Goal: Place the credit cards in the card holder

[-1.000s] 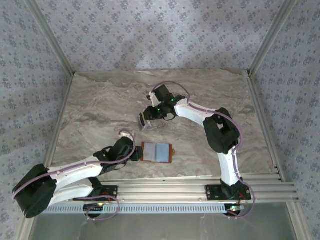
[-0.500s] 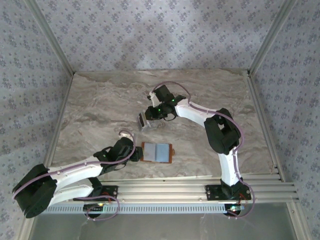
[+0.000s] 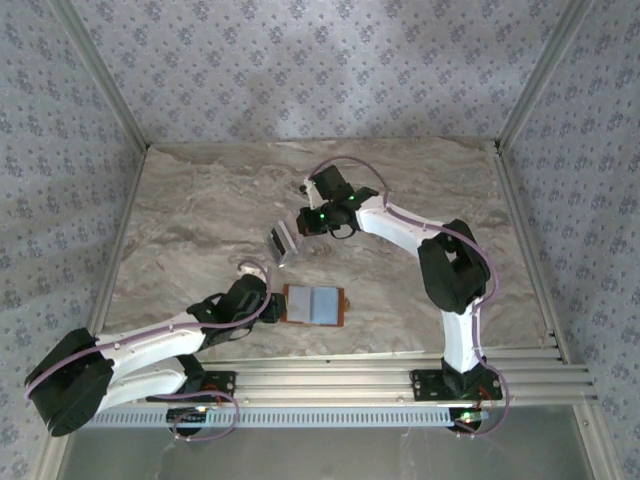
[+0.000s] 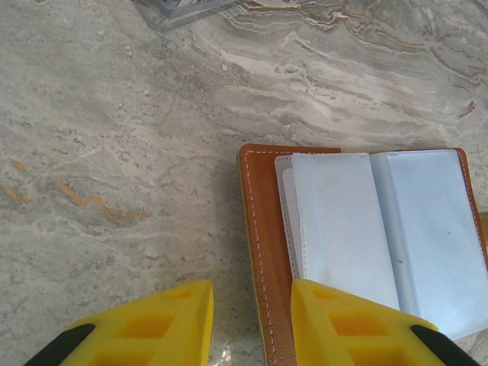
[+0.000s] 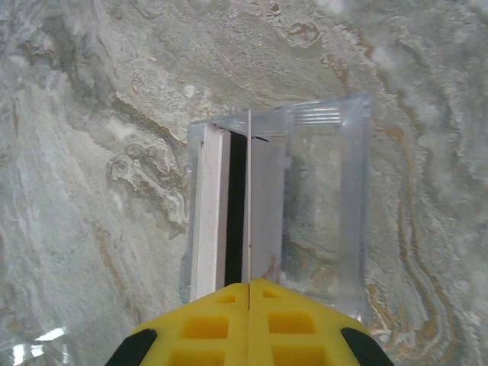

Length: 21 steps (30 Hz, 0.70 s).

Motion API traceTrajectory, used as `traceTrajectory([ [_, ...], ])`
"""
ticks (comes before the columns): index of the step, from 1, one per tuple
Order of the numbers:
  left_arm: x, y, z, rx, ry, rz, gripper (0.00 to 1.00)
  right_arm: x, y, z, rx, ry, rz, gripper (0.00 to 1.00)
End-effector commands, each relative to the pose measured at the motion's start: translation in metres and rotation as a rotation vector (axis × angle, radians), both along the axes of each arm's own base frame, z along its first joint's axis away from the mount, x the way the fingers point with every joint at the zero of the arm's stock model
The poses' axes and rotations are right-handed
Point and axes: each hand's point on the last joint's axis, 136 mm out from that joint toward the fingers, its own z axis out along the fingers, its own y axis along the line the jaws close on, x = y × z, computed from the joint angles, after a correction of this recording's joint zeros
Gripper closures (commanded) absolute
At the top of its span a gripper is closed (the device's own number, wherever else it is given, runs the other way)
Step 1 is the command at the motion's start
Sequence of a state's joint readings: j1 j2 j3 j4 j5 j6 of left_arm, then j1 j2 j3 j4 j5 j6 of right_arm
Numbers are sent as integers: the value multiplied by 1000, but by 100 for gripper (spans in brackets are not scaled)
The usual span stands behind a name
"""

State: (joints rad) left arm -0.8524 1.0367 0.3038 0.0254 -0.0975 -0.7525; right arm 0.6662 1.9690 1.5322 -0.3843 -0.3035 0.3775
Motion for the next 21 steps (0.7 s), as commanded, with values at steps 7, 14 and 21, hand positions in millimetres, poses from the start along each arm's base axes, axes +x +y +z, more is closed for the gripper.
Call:
traceTrajectory([
  [7,1,9,11,-1,-29,26,65,1,-34,33,-119,-140,-156,100],
  [14,0,7,15,-16,-38,10,55,-15,-51,63,-93,-220,-223,100],
  [21,1,-12,18,-37,-36,-54,49,-59,-65,59,6,-197,-225,100],
])
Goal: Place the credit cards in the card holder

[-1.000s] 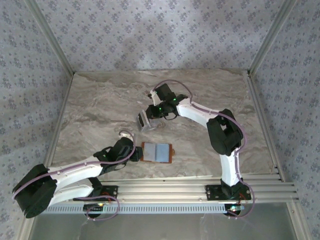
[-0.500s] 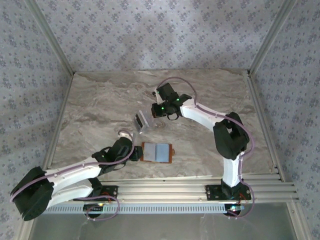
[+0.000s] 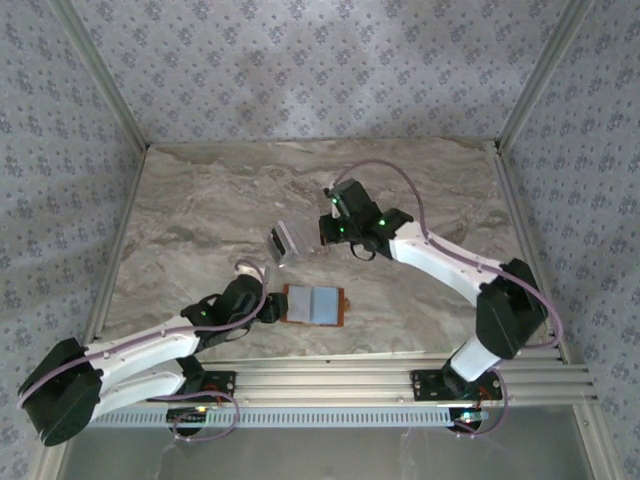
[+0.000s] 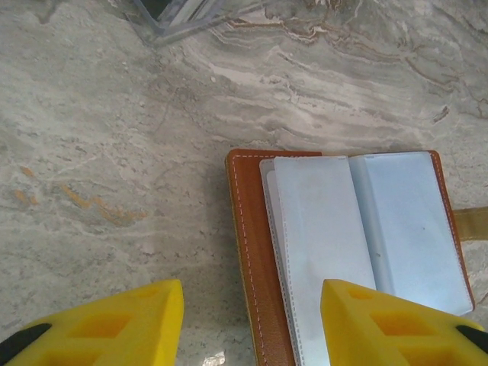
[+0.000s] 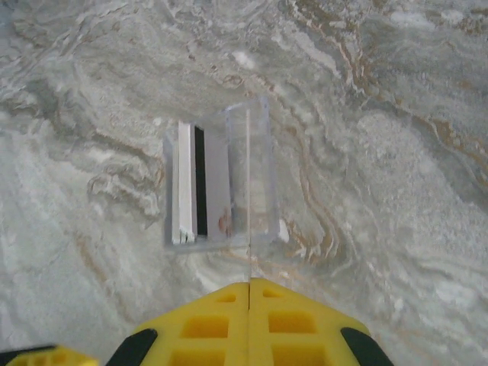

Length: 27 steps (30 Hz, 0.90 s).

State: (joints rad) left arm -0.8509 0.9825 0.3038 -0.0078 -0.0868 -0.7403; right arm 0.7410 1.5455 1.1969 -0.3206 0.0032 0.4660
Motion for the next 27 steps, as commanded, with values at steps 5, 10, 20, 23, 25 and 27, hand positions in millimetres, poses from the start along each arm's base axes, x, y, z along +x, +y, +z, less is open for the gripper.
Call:
traceTrajectory([
  [5,6,-20,7,6,-22,-61,49,-52,-5,-22,105,56,36,100],
  [10,9,-22,5,52,-34,-63,51,-87,-11,-40,132,94,77,100],
  [20,15,-25,3,125,-53,-52,52,-126,-22,-67,131,137,119,100],
  [23,18,-23,-3,161,-46,-44,54,-132,-19,-71,154,162,124,100],
  [25,18,-24,-7,177,-40,-46,55,-136,-18,-73,165,170,129,100],
  [27,18,-24,-10,190,-36,-44,56,-139,-17,-74,177,178,139,100],
])
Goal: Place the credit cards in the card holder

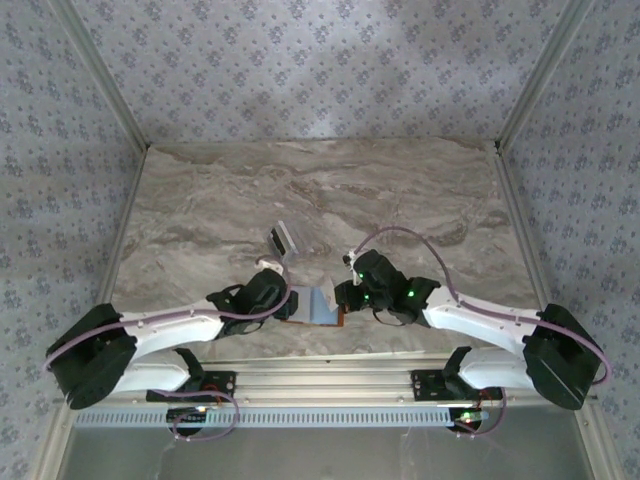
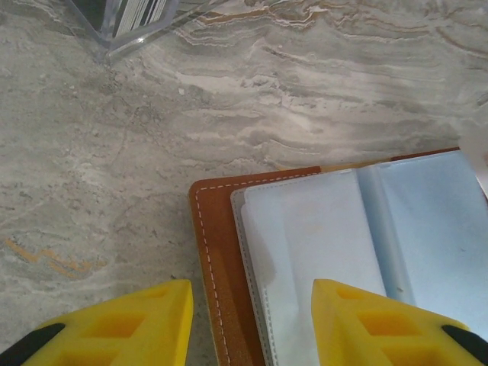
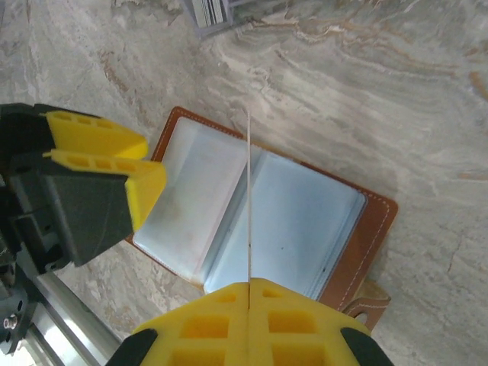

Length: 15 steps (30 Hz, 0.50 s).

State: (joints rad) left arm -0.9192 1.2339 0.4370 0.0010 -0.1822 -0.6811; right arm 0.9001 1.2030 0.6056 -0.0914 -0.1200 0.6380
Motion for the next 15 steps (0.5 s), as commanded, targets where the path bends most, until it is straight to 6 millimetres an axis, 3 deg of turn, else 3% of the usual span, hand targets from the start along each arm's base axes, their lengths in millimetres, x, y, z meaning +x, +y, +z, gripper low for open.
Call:
traceTrajectory([
  [1,5,-1,1,36,-24,5,57,-6,6,5,58,11,7,100],
  [15,-5,13,-15,76,-17,29,66,-19,19,-19,103,127,61,100],
])
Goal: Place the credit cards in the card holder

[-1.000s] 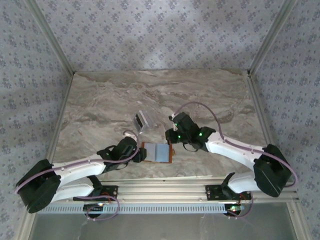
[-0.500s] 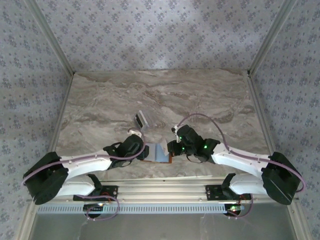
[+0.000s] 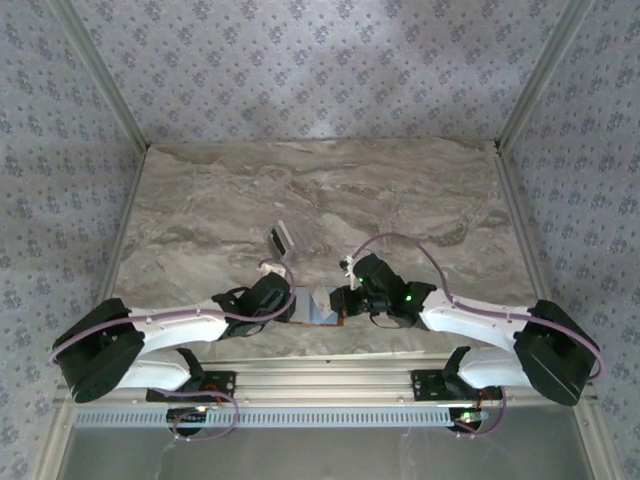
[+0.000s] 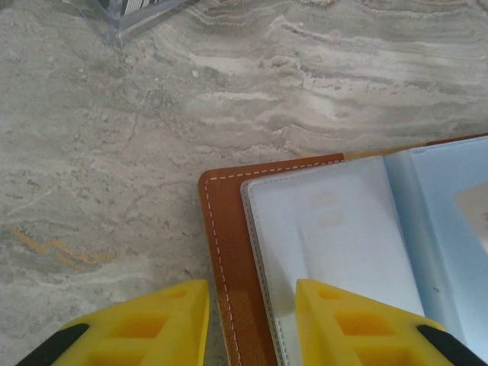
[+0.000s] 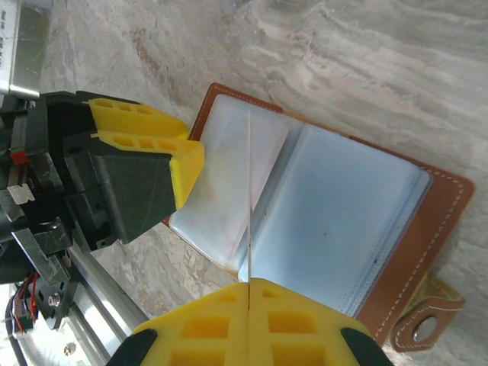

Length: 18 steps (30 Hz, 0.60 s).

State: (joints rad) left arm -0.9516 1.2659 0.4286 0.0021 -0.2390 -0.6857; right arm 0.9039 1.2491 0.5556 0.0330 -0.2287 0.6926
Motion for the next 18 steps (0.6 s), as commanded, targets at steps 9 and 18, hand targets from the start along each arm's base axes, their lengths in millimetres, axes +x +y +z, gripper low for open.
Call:
traceTrajectory([
  [9,-5,15,-10,28,-2,35,69,-8,1,-24,0,101,8,100],
  [18,-7,16,-11,23,0,38,70,-9,-5,-37,-17,190,-21,100],
])
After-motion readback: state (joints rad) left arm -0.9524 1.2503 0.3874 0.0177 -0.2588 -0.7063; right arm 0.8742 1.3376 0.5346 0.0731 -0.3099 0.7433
